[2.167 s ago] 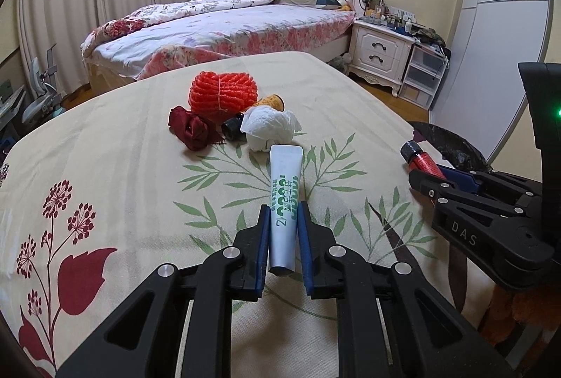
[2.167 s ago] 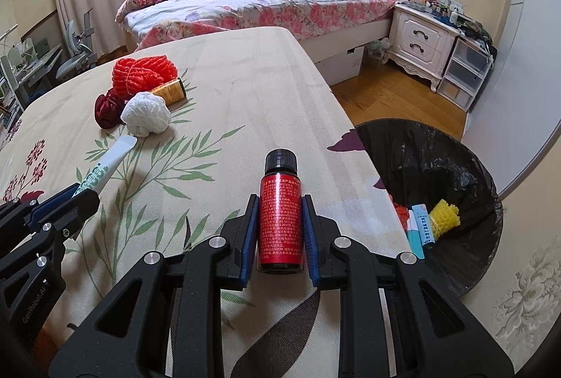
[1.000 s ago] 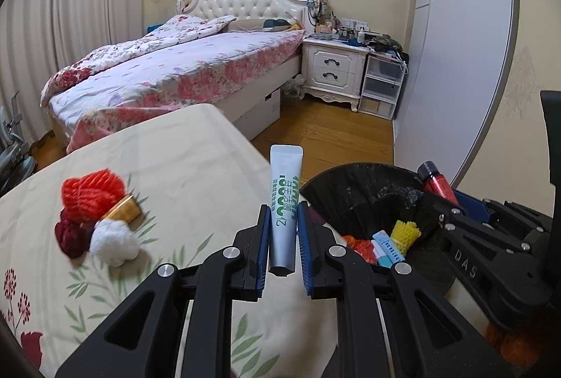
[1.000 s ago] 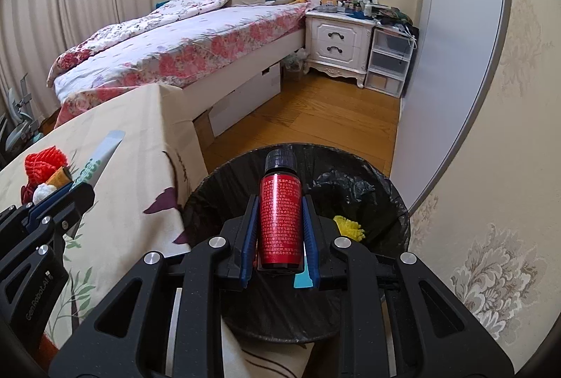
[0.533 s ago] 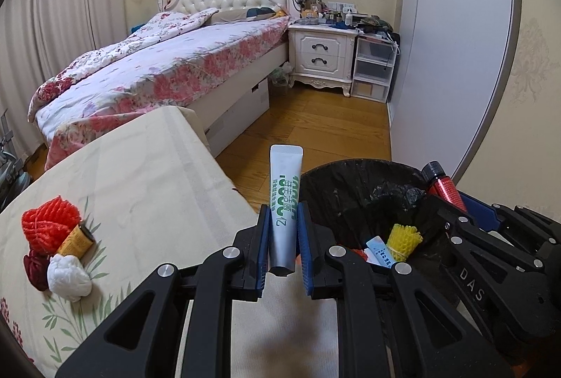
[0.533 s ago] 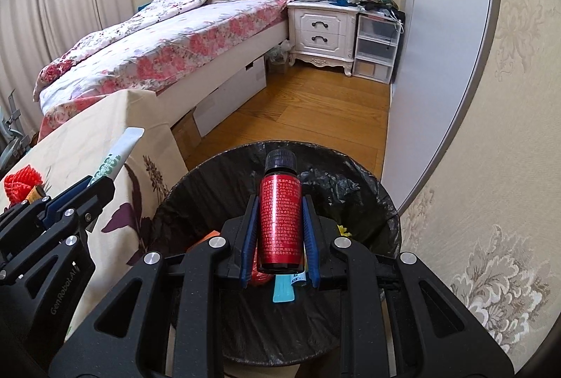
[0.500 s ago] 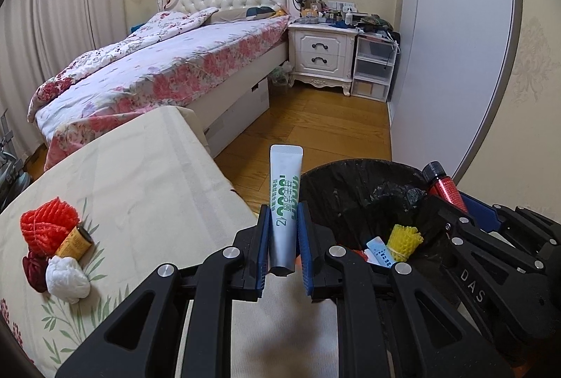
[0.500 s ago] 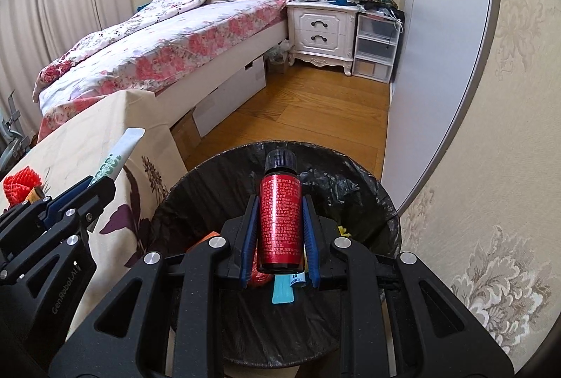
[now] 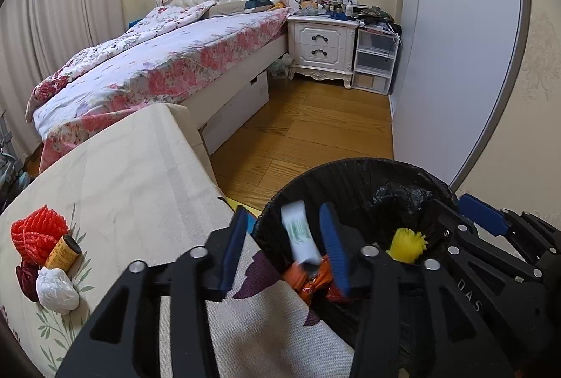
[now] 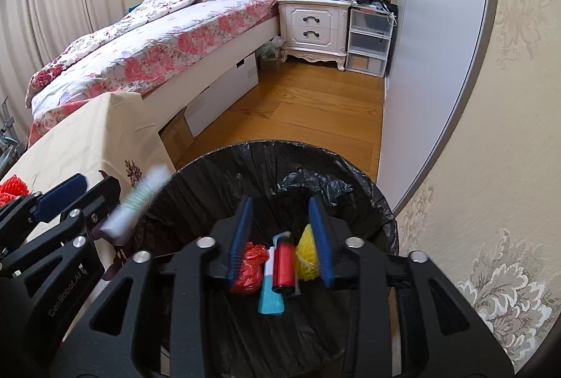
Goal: Collect trash
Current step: 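Carry the white tube and red can over the bin and open both grippers, then move both grippers back over the table items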
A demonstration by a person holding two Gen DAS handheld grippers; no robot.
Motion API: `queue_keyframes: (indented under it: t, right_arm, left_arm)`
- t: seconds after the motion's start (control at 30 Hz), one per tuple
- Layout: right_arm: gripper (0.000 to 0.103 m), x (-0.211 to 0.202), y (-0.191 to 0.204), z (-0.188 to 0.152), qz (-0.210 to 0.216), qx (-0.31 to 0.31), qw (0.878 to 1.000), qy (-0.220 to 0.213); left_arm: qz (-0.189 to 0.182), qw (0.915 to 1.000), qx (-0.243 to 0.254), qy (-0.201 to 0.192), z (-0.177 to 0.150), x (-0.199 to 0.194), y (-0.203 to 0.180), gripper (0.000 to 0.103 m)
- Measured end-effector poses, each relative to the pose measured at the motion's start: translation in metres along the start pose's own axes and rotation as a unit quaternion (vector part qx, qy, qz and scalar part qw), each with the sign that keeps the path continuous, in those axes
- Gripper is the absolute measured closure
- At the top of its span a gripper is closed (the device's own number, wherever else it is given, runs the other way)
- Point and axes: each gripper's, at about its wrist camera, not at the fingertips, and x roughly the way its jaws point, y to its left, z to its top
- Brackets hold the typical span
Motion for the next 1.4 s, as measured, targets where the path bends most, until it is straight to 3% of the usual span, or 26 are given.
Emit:
queue_keyframes:
  t: [0.27, 0.33, 0.93, 1.4]
  right_arm:
    - [0.061, -0.005, 0.000, 0.001, -0.004, 0.001, 1.000, -0.002]
    - [0.054, -0.007, 0.002, 0.001, -0.004, 0.000, 1.000, -0.004]
    - [0.052, -0.033, 0.078, -0.020, 0.071, -0.070, 0.995, 0.008]
    - [0.051, -0.051, 0.160, -0.042, 0.136, -0.140, 0.981, 0.021]
  left_arm:
    - [0.008, 0.9998, -0.015, -0.005, -0.004, -0.007, 0.009, 0.043]
    - [0.011, 0.9997, -0.021, -0.006, -0.006, -0.011, 0.014, 0.040]
    - [0.068, 0.9938, -0.088, -0.002, -0.056, -0.070, 0.093, 0.037]
    - [0.156, 0.9762, -0.150, 0.010, -0.104, -0.106, 0.175, 0.037]
